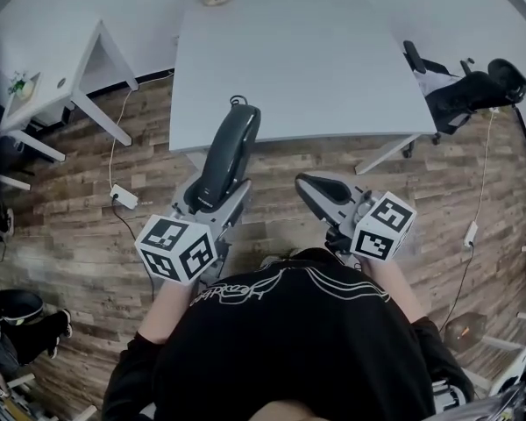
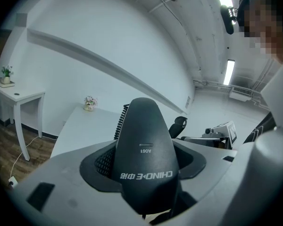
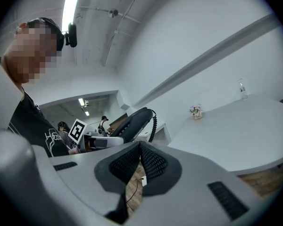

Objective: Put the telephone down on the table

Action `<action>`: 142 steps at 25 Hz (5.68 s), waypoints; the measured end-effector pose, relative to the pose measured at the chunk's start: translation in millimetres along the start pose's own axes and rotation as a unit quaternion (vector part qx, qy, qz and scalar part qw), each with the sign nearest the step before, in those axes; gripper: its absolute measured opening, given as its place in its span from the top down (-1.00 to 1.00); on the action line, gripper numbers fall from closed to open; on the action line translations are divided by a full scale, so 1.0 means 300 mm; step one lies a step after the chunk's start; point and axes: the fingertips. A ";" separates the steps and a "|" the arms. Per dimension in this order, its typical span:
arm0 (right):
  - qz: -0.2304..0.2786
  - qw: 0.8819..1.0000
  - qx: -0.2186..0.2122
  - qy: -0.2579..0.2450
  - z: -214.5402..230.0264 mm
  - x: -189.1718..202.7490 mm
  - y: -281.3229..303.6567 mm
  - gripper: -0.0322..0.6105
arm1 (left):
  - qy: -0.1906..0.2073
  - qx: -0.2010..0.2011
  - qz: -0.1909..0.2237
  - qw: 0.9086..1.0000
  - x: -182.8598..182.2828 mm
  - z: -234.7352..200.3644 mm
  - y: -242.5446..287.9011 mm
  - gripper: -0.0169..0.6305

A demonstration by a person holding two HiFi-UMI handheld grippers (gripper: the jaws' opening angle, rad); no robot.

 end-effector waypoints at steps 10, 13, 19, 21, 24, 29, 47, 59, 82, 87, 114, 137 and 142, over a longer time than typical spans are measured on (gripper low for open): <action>-0.001 0.999 -0.039 0.004 0.167 -0.066 0.065 0.78 | -0.003 -0.035 -0.006 0.999 -0.081 -0.078 0.128 0.07; -0.002 0.999 -0.053 0.006 0.242 -0.110 0.106 0.78 | 0.010 -0.049 -0.013 0.999 -0.115 -0.107 0.187 0.07; -0.014 0.997 -0.074 0.010 0.396 -0.181 0.182 0.78 | -0.002 -0.066 -0.019 0.998 -0.189 -0.191 0.317 0.07; -0.017 0.997 -0.076 0.014 0.457 -0.205 0.197 0.78 | -0.008 -0.071 -0.022 0.997 -0.213 -0.223 0.369 0.07; -0.017 0.997 -0.073 0.022 0.557 -0.239 0.206 0.79 | -0.009 -0.077 -0.030 0.997 -0.241 -0.264 0.448 0.07; -0.020 0.997 -0.067 0.035 0.703 -0.276 0.238 0.78 | -0.017 -0.089 -0.046 0.995 -0.259 -0.351 0.567 0.07; -0.089 0.991 -0.052 0.080 1.128 -0.204 0.399 0.79 | -0.069 -0.144 -0.116 0.980 -0.174 -0.708 0.918 0.07; -0.135 0.984 -0.043 0.105 1.261 -0.108 0.464 0.78 | -0.076 -0.168 -0.167 0.969 -0.020 -0.850 1.089 0.07; -0.147 0.976 -0.044 0.152 1.316 -0.032 0.497 0.78 | 0.016 -0.252 -0.250 0.935 0.093 -0.883 1.170 0.07; -0.151 0.975 -0.050 0.156 1.307 -0.014 0.497 0.78 | 0.043 -0.273 -0.259 0.926 0.105 -0.881 1.177 0.07; -0.123 0.982 -0.067 0.128 1.068 -0.052 0.435 0.78 | -0.013 -0.200 -0.152 0.968 -0.012 -0.714 0.927 -0.06; -0.022 0.995 -0.091 0.029 0.285 -0.103 0.160 0.78 | 0.037 0.008 -0.013 0.999 -0.092 -0.064 0.228 0.80; -0.006 0.995 -0.096 0.027 0.168 -0.055 0.146 0.78 | 0.076 0.029 -0.016 0.997 -0.034 0.012 0.123 0.93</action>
Point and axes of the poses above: the fingertips, and each gripper's own axes: y forward along the fingers, z to its right, x out of its underside, and after that the axes turned 9 degrees about -z, right-handed
